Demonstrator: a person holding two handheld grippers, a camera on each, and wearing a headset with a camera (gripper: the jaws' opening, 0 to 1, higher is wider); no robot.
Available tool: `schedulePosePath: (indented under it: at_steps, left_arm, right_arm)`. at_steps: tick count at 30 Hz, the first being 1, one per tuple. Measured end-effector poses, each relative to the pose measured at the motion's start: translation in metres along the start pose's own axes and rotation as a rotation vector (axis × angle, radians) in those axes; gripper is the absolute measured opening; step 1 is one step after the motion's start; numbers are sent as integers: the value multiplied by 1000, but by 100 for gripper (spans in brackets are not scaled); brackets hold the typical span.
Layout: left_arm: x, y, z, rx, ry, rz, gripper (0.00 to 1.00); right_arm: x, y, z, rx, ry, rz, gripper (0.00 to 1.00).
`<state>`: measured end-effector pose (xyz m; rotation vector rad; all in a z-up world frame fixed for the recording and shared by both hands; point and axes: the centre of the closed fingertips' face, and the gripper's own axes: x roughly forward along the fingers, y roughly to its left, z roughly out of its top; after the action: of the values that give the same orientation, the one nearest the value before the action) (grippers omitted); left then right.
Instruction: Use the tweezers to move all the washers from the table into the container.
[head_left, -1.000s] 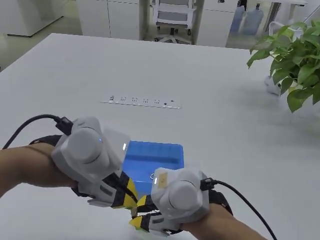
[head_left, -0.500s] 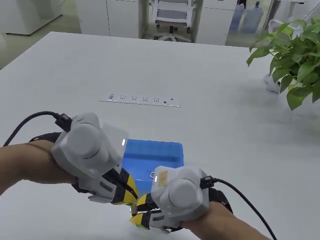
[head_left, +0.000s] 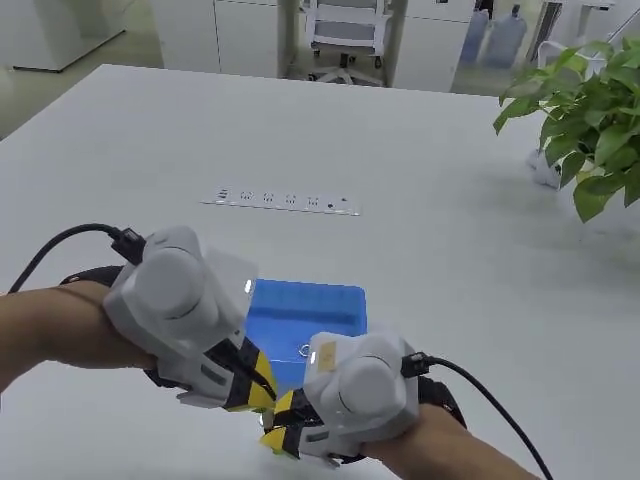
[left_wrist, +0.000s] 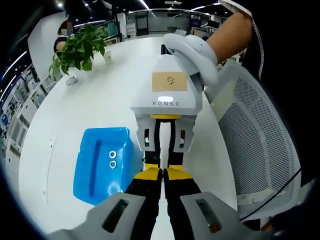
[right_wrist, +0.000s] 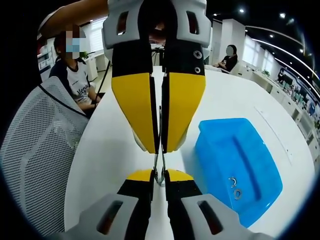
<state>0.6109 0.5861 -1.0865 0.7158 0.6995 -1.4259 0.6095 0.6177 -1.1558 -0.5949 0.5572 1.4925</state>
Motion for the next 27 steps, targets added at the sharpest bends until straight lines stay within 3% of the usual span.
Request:
schedulePosePath:
  at_steps: [8,27]
  left_arm:
    - [0,-1,1,8,6,-4,6]
    - [-15,1,22,21,-2,-5,6]
  right_arm:
    - [-1,1,0,-4,4,1,10]
    - [-23,-2,14,-5,-11,-11,10]
